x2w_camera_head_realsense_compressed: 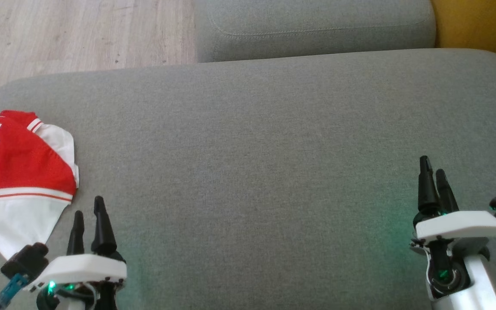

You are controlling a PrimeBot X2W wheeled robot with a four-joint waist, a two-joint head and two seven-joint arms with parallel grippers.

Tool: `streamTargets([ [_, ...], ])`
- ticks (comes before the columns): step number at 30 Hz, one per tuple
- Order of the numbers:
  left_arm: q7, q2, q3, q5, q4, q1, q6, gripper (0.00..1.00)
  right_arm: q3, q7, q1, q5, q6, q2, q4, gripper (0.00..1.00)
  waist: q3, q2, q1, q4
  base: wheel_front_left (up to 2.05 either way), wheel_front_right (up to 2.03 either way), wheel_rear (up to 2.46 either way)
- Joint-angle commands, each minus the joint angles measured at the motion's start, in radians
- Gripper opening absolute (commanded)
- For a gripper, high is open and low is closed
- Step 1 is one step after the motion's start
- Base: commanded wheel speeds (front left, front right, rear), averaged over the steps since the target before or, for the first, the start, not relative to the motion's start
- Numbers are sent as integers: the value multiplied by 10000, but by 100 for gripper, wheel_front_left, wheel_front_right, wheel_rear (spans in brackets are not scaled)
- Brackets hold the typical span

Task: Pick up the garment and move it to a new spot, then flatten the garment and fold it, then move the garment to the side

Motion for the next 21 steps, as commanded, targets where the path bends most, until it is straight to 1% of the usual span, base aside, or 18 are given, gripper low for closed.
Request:
streamTargets([
  [1, -140, 215, 79, 429, -251, -547, 77, 100, 211, -157, -674, -417, 43, -123, -239, 100, 10, 0, -1, -2, 0, 0, 0],
  [21, -704, 332, -268, 2839, -107, -627, 377, 100, 496, -717, -903, -2945, 55, -87, 84, 100, 105, 0, -1, -43, 0, 0, 0],
])
